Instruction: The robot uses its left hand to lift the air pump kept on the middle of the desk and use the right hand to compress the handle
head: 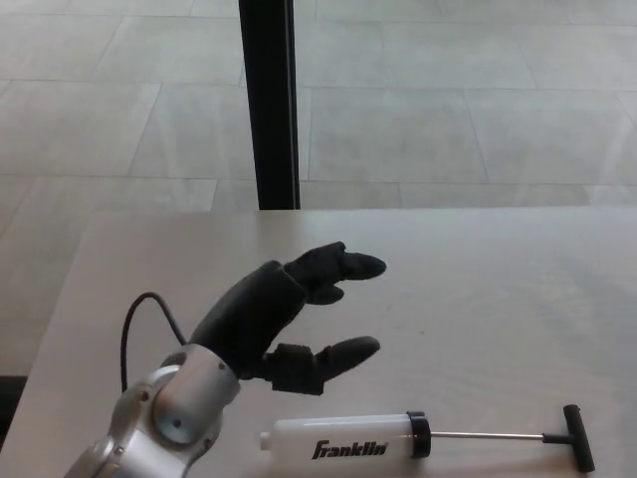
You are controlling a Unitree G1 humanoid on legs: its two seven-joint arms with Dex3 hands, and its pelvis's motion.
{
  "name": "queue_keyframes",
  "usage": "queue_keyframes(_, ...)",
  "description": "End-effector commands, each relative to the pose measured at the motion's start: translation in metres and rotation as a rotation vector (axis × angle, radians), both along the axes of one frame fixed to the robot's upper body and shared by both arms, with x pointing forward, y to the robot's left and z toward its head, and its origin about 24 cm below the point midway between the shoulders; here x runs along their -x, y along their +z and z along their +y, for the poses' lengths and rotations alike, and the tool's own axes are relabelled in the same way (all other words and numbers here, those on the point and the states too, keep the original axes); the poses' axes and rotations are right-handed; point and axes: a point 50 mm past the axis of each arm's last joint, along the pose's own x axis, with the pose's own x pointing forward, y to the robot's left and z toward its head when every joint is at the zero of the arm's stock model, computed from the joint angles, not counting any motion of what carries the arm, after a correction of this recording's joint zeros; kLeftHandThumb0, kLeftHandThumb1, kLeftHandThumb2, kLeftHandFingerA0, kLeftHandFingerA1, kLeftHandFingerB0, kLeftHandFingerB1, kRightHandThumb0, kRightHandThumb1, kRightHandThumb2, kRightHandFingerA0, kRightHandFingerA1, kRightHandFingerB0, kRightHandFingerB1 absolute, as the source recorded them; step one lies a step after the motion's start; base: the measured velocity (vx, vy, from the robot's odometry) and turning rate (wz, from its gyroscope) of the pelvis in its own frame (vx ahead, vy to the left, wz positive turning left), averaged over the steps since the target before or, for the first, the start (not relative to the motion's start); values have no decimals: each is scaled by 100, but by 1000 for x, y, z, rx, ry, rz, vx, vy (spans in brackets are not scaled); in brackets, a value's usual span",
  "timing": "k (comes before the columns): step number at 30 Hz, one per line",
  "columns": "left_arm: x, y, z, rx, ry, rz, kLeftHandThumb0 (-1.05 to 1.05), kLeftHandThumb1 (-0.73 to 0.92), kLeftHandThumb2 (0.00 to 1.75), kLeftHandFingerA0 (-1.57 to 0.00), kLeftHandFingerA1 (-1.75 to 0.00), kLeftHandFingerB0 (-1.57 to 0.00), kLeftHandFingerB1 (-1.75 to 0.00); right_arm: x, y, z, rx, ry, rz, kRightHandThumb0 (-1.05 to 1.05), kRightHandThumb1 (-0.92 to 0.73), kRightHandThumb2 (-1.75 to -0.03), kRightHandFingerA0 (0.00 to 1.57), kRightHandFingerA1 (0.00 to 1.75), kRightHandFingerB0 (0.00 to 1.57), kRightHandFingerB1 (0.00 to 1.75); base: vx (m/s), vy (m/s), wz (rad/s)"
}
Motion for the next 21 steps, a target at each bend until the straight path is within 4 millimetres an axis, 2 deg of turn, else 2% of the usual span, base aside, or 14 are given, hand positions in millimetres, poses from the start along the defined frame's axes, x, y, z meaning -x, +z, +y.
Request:
queue_keyframes(1,10,-12,-4,-716,-113,11,-41,28,98,-5,-55,0,-50,-10,5,-1,-1,-26,44,-74,-89,-67,28,45,42,37,0,0,0)
queue_keyframes(3,13,-18,-4,-803,-134,-1,-41,27,96,-6,-56,0,-50,-11,6,1,3,-25,44,-83,-75,-81,26,48,40,43,0,0,0)
queue_keyframes(4,14,-21,-4,-836,-138,-7,-41,26,95,-6,-56,0,-50,-12,6,1,9,-23,41,-77,-88,-67,30,45,44,37,0,0,0)
queue_keyframes(5,14,-23,-3,-875,-145,-15,-96,75,63,-4,-51,-17,-36,-12,7,2,13,-21,41,-76,-89,-67,30,43,44,37,0,0,0)
queue_keyframes(6,15,-25,-3,-921,-151,-12,-96,59,104,0,-40,-6,-42,-13,7,2,19,-22,40,-82,-76,-81,26,47,41,43,0,0,0)
queue_keyframes(7,15,-26,-2,-962,-153,2,-105,66,108,-3,-20,-12,-33,-13,8,2,20,-21,35,-76,-90,-67,30,46,45,38,0,0,0)
queue_keyframes(10,14,-29,1,-1052,-147,48,-100,61,106,0,-16,-4,-27,-16,11,2,16,-23,23,-75,-90,-67,31,45,45,38,0,0,0)
queue_keyframes(11,14,-29,2,-1083,-144,48,-100,60,105,0,-15,-5,-27,-16,11,2,12,-23,19,-81,-76,-79,28,49,42,44,0,0,0)
queue_keyframes(12,14,-29,3,-1100,-140,58,-103,61,105,0,-11,-5,-23,-17,12,1,12,-25,18,-82,-76,-82,28,51,43,44,0,0,0)
queue_keyframes(16,15,-30,8,-1118,-119,64,-98,57,102,0,-13,-6,-28,-17,12,1,15,-28,19,-81,-77,-80,29,51,43,44,0,0,0)
queue_keyframes(17,15,-31,8,-1122,-113,65,-98,72,63,0,-8,-11,-29,-17,12,0,16,-29,20,-75,-89,-67,33,49,47,39,0,0,0)
queue_keyframes(18,16,-32,10,-1125,-102,69,-97,71,65,0,-8,-10,-29,-17,11,1,14,-28,22,-81,-76,-82,29,52,43,45,0,0,0)
queue_keyframes(19,17,-33,11,-1115,-87,82,-100,59,101,0,-11,-4,-26,-17,10,2,13,-27,22,-76,-89,-67,33,51,48,39,0,0,0)
queue_keyframes(21,20,-38,14,-1101,-54,98,-99,60,100,0,-12,-6,-27,-16,9,3,4,-23,16,-74,-89,-67,35,56,53,40,0,0,0)
